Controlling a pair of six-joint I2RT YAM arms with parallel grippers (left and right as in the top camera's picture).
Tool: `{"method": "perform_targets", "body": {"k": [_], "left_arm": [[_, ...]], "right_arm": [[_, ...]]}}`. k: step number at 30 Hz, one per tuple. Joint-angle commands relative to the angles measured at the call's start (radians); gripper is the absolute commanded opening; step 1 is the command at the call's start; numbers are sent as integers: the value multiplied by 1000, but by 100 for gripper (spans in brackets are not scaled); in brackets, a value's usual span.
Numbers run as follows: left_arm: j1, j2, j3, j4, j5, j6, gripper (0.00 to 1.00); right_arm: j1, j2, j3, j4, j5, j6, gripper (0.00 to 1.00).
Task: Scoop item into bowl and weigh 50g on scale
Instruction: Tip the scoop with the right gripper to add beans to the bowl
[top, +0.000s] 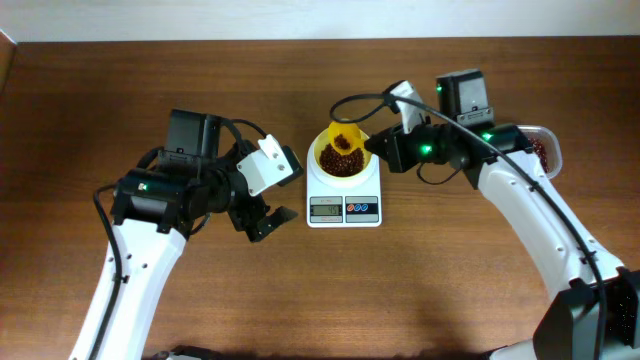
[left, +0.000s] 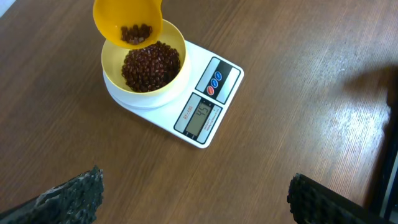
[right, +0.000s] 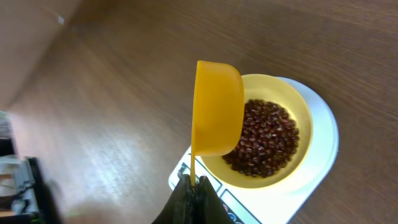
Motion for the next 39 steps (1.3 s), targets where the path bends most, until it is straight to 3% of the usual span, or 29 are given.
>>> {"method": "perform_targets", "body": {"k": [1,11,39], "left_arm": [[-2,2,-8,1,18,-12,99],[-2,2,-8,1,18,-13,99],[-2,2,-8,1,18,-12,99]], "right_arm": [[48,-22,23,-3,133,-70,4],[129,-22,23,-3,378,-202,4],[154,-21,53,-38,474,-257,4]]}}
